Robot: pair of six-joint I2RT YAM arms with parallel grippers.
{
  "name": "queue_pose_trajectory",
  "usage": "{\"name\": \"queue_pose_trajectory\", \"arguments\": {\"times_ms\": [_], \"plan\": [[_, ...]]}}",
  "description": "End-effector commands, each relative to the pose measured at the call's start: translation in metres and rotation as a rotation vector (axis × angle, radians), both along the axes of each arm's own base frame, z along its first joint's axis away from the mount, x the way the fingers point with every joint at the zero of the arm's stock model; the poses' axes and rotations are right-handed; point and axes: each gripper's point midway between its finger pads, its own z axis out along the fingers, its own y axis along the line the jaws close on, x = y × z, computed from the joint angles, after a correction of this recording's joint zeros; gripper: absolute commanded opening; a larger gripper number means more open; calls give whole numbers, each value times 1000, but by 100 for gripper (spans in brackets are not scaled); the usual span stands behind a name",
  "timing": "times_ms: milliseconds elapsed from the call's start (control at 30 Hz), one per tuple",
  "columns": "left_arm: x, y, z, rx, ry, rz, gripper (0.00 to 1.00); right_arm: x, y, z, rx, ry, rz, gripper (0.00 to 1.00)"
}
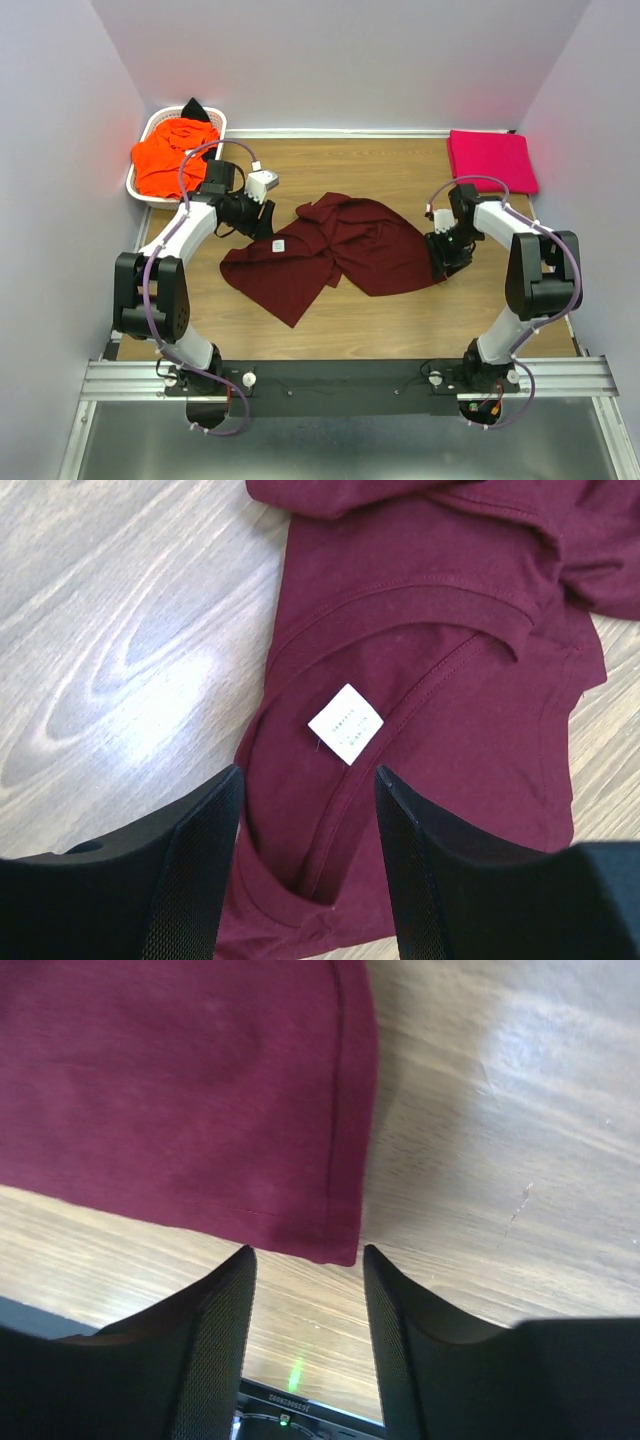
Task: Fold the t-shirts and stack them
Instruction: Flatten the tshirt out
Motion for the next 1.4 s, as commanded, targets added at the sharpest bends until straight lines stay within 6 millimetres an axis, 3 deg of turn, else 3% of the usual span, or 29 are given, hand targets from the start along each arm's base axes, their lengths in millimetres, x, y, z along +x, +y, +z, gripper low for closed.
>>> {"name": "queue_pose_trajectory", "arguments": {"times_ms": [0, 167, 267, 333, 367, 567, 600, 667, 700, 800, 867, 900, 933, 967, 1033, 1067, 1100, 1133, 1167, 1267, 1333, 1367], "plan": [[-1, 6, 1, 35, -31, 6, 63, 2, -11, -13, -65, -3, -24, 53], [-3, 13, -5, 99, -48, 2, 62, 2, -11, -27, -84, 16, -36, 49], [-7, 14, -7, 145, -64, -13, 62, 1, -11, -37, -102, 27, -33, 39], [-11, 14, -9, 169, -69, -33, 62, -1, -11, -41, -104, 40, -31, 18], [-18, 13, -15, 190, -57, -47, 62, 0, -12, -41, -112, 37, -30, 0], [-33, 32, -53, 338, 30, -61, 62, 6, -34, -7, -207, -89, 23, 0], [-36, 37, -60, 367, 47, -60, 60, 3, -46, -4, -255, -96, 47, 0], [-48, 55, -85, 462, 121, -64, 51, -5, -58, 5, -301, -113, 65, 1], [-51, 63, -92, 494, 140, -59, 40, -8, -64, 8, -317, -114, 93, 0], [-59, 91, -103, 567, 177, -35, 23, -15, -73, 19, -342, -138, 134, 1], [-57, 108, -101, 602, 171, -8, 14, -20, -72, 26, -338, -144, 150, 0], [-50, 131, -94, 661, 152, 41, 7, -19, -70, 33, -321, -160, 164, 1], [-44, 132, -90, 669, 137, 45, 4, -17, -67, 35, -305, -174, 167, 1], [-25, 136, -70, 654, 80, 81, 3, -18, -63, 37, -288, -174, 172, 1], [-8, 107, -39, 513, 6, 36, 10, -14, -56, 42, -242, -182, 183, 1], [10, 80, -9, 404, -64, -2, 18, -14, -50, 42, -207, -178, 194, 1], [18, 64, 9, 357, -104, -17, 37, -14, -44, 42, -177, -177, 200, 1], [26, 50, 24, 319, -136, -28, 45, -14, -42, 42, -163, -170, 199, 1], [39, 21, 50, 250, -189, -40, 51, -14, -38, 42, -140, -163, 203, 1], [58, -21, 79, 121, -207, -44, 56, -12, -34, 42, -117, -158, 201, 0], [65, -40, 85, 69, -190, -51, 56, -11, -33, 44, -114, -159, 199, 1], [68, -56, 84, 41, -166, -69, 63, -11, -33, 45, -114, -164, 198, 0]]}}
